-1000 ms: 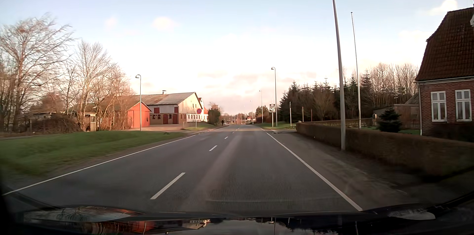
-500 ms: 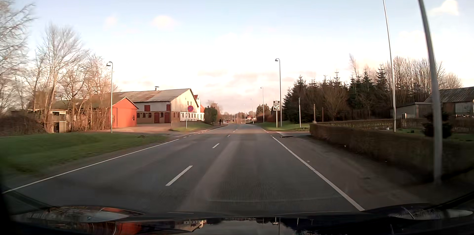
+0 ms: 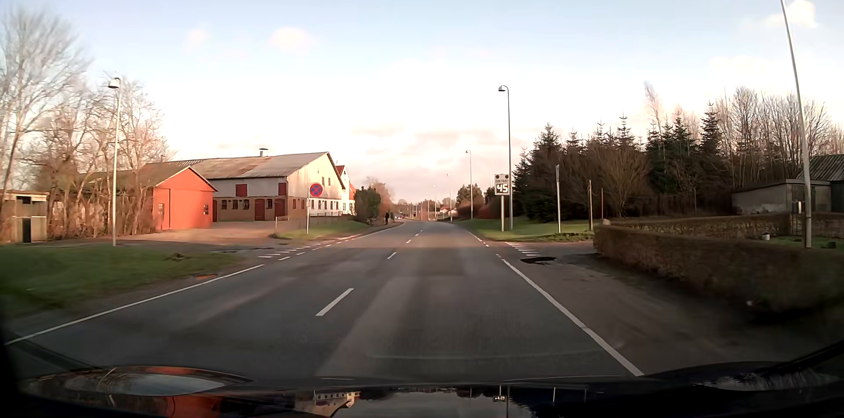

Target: Follow the waypoints while adhering to traffic rules and regulations

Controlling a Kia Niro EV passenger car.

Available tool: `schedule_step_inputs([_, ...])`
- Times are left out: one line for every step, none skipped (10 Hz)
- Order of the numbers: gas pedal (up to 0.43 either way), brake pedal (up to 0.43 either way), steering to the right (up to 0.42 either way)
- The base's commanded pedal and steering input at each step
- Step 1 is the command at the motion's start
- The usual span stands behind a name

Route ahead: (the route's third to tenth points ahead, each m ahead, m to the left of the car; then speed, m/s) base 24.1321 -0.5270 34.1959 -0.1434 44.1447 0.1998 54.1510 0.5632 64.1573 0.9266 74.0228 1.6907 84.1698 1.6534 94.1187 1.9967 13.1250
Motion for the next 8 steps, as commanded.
schedule_step_inputs([0.138, 0.000, 0.001])
schedule_step_inputs([0.138, 0.000, 0.001])
schedule_step_inputs([0.138, 0.000, 0.001])
schedule_step_inputs([0.138, 0.000, 0.001])
schedule_step_inputs([0.138, 0.000, 0.001])
schedule_step_inputs([0.138, 0.000, 0.001])
schedule_step_inputs([0.138, 0.000, 0.001])
schedule_step_inputs([0.138, 0.000, 0.000])
